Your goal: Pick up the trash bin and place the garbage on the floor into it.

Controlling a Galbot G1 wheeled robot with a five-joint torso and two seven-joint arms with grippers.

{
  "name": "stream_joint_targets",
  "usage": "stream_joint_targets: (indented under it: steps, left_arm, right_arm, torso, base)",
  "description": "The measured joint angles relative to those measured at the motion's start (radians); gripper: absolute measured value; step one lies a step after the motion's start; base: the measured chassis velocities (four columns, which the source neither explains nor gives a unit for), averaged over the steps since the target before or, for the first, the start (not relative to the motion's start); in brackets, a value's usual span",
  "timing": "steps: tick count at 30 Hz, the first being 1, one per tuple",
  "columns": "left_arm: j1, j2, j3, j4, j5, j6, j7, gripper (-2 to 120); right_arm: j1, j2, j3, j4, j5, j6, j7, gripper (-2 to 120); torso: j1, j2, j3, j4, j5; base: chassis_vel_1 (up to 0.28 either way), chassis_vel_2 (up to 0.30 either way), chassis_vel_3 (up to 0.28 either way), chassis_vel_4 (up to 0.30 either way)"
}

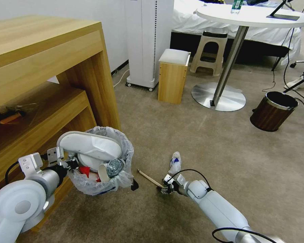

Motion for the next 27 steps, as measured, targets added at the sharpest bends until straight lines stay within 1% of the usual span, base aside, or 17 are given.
stream_joint_targets:
  steps: [1,3,6,7,11,12,14,16,17,18,19,20,21,22,23,25,27]
  left_arm:
    - [0.000,0.000,0.000,0.000,0.000,0.000,0.000,0]
    - [0.000,0.000,0.000,0.001,0.000,0.000,0.000,0]
    - [-0.001,0.001,0.000,0.002,0.001,0.000,0.000,0]
    - [-0.001,0.001,0.000,0.002,0.001,0.000,0.000,0]
    - [-0.002,-0.001,0.002,0.004,0.004,0.000,0.001,0]
    - [-0.002,-0.001,0.002,0.004,0.004,0.000,0.001,0]
    - [-0.003,-0.001,0.002,0.006,0.005,0.000,0.002,0]
    - [-0.003,-0.001,0.002,0.006,0.006,0.000,0.002,0]
    - [-0.004,-0.001,0.002,0.006,0.006,-0.001,0.002,0]
    - [-0.004,-0.001,0.002,0.007,0.008,-0.001,0.002,0]
    - [-0.004,-0.001,0.003,0.008,0.010,-0.001,0.002,0]
    - [-0.004,-0.001,0.003,0.008,0.010,-0.001,0.002,0]
    - [-0.004,-0.001,0.004,0.008,0.011,-0.001,0.004,0]
    - [-0.004,-0.001,0.005,0.008,0.012,-0.002,0.006,0]
    - [-0.004,0.000,0.005,0.008,0.014,-0.003,0.006,0]
    - [-0.003,0.001,0.005,0.008,0.014,-0.003,0.006,0]
    - [-0.004,0.005,0.004,0.008,0.014,-0.003,0.007,0]
  right_arm:
    - [-0.002,0.001,0.000,0.000,-0.003,0.003,-0.003,51]
    - [-0.003,0.002,0.001,0.000,-0.004,0.005,-0.006,49]
    - [-0.007,0.002,0.001,0.000,-0.006,0.011,-0.012,39]
    - [-0.007,0.002,0.001,0.000,-0.006,0.011,-0.012,39]
    - [-0.010,-0.005,0.001,0.004,-0.008,0.020,-0.019,28]
    - [-0.010,-0.005,0.001,0.004,-0.008,0.020,-0.019,28]
    - [-0.014,-0.019,0.000,0.019,-0.008,0.024,-0.027,21]
    - [-0.015,-0.025,0.000,0.024,-0.008,0.026,-0.030,18]
    - [-0.016,-0.032,0.001,0.029,-0.008,0.028,-0.031,14]
    - [-0.015,-0.043,0.002,0.033,-0.009,0.029,-0.032,8]
    - [-0.016,-0.049,0.004,0.036,-0.009,0.031,-0.032,4]
    - [-0.016,-0.049,0.004,0.036,-0.009,0.031,-0.032,4]
    - [-0.018,-0.053,0.006,0.038,-0.008,0.034,-0.032,2]
    - [-0.020,-0.060,0.008,0.042,-0.006,0.038,-0.031,0]
    - [-0.022,-0.068,0.010,0.045,-0.003,0.042,-0.030,0]
    - [-0.024,-0.079,0.013,0.051,0.001,0.044,-0.027,0]
    - [-0.026,-0.098,0.017,0.064,0.010,0.049,-0.021,0]
  torso:
    - [0.000,0.000,0.000,0.0000,0.0000]
    - [0.000,0.000,0.000,0.0000,0.0000]
    - [0.000,0.000,0.000,0.0002,0.0002]
    - [0.000,0.000,0.000,0.0002,0.0002]
    - [0.000,0.000,0.001,0.0013,0.0011]
    - [0.000,0.000,0.001,0.0013,0.0011]
    - [0.001,-0.001,0.001,0.0020,0.0020]
    - [0.001,-0.001,0.001,0.0021,0.0022]
    - [0.001,-0.001,0.001,0.0016,0.0022]
    - [0.001,-0.001,0.001,0.0009,0.0001]
    - [0.001,-0.001,0.001,0.0003,-0.0008]
    - [0.001,-0.001,0.001,0.0003,-0.0008]
    - [0.001,-0.001,0.001,0.0001,0.0007]
    - [0.001,-0.001,0.001,0.0000,0.0012]
    - [0.001,-0.001,0.001,0.0000,0.0001]
    - [0.001,-0.001,0.001,0.0001,-0.0005]
    - [0.001,-0.001,0.001,0.0000,0.0004]
  base:
    - [0.000,0.000,0.000,0.000]
    - [0.000,0.000,0.000,0.000]
    - [0.000,0.000,0.000,0.000]
    - [0.000,0.000,0.000,0.000]
    - [0.000,0.000,0.000,0.000]
    - [0.000,0.000,0.000,0.000]
    - [0.000,0.000,0.000,0.000]
    - [0.000,0.000,0.000,0.000]
    - [0.000,0.000,0.000,0.000]
    - [0.000,0.000,0.000,0.000]
    - [0.000,0.000,0.000,0.000]
    - [0.000,0.000,0.000,0.000]
    - [0.000,0.000,0.000,0.000]
    - [0.000,0.000,0.000,0.000]
    - [0.000,0.000,0.000,0.000]
    - [0.000,0.000,0.000,0.000]
    - [0.000,0.000,0.000,0.000]
